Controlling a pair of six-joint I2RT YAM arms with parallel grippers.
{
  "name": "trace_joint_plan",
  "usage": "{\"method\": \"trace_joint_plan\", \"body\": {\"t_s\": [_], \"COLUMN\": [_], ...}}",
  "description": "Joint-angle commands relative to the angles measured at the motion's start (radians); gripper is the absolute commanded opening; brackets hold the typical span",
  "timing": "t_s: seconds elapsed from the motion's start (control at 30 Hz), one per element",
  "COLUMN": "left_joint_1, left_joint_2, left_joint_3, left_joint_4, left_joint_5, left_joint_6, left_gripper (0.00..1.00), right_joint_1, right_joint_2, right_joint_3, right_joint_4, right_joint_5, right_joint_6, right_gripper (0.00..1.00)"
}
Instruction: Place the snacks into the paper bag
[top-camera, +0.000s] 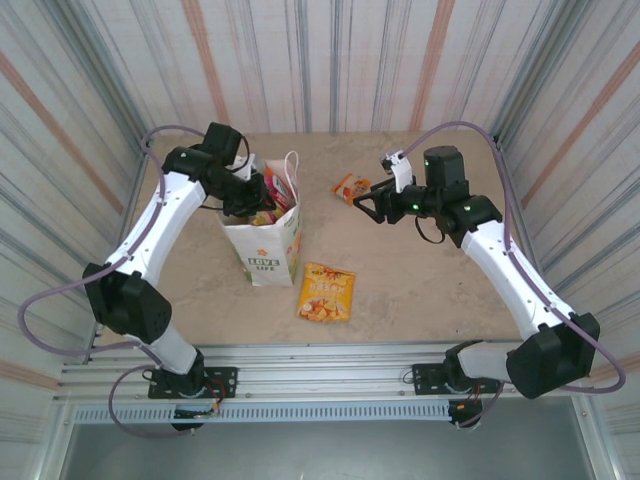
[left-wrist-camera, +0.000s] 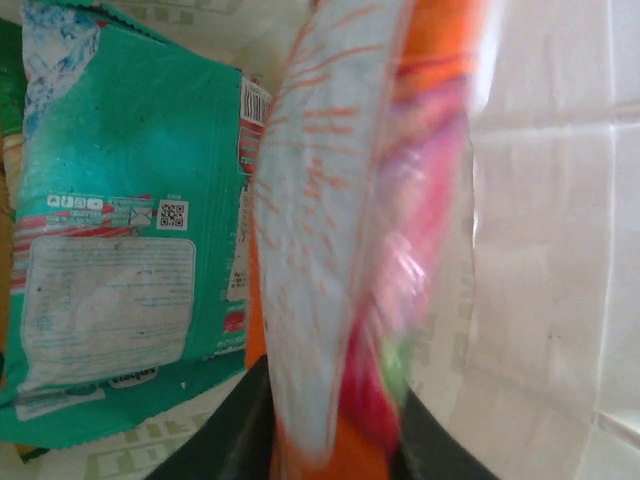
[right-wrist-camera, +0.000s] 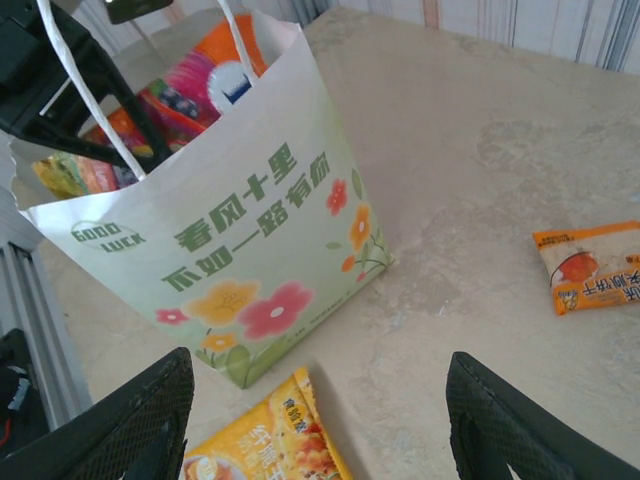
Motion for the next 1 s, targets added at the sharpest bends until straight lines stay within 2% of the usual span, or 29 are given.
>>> {"method": "trace_joint_plan", "body": {"t_s": [0.0,0.1,0.33,0.57,0.67,0.83,0.9,0.97], "left_joint_1": [0.004,0.004,0.004,0.004,0.003,0.011,0.042,0.095], "left_joint_2": [-0.007,-0.030,-0.117,-0.258,-0.318,-0.395,-0.423,-0.450], "left_joint_3": [0.009,0.017,0.043,0.039,0.030,0.020,-0.010,-0.052], "left_joint_4": [0.033,0.045,0.047,0.043,0.021,-0.088,-0.106,-0.105], "left_joint_5": [0.020,0.017,-0.007,-0.040,-0.099,-0.317,-0.329,-0.288], "left_joint_6": [0.002,0.004,0.033,0.119,0.165,0.207,0.204,0.197], "left_gripper": [0.38,0.46,0.47,0.48,0.48,0.52,0.52,0.52], "right_joint_1": [0.010,0.010,0.013,0.026,0.038,0.045,0.045,0.045], "right_joint_2": [0.009,0.007,0.005,0.018,0.036,0.090,0.120,0.151], "right_joint_3": [0.003,0.002,-0.003,-0.005,-0.003,0.011,0.022,0.035], "right_joint_4": [-0.022,-0.025,-0.031,-0.040,-0.046,-0.070,-0.080,-0.087], "right_joint_5": [0.004,0.004,0.001,0.008,0.023,0.068,0.103,0.126], "right_joint_6": [0.029,0.028,0.036,0.079,0.099,0.154,0.184,0.207], "right_gripper": [0.67,0.67,0.67,0.67,0.66,0.65,0.65,0.65]}}
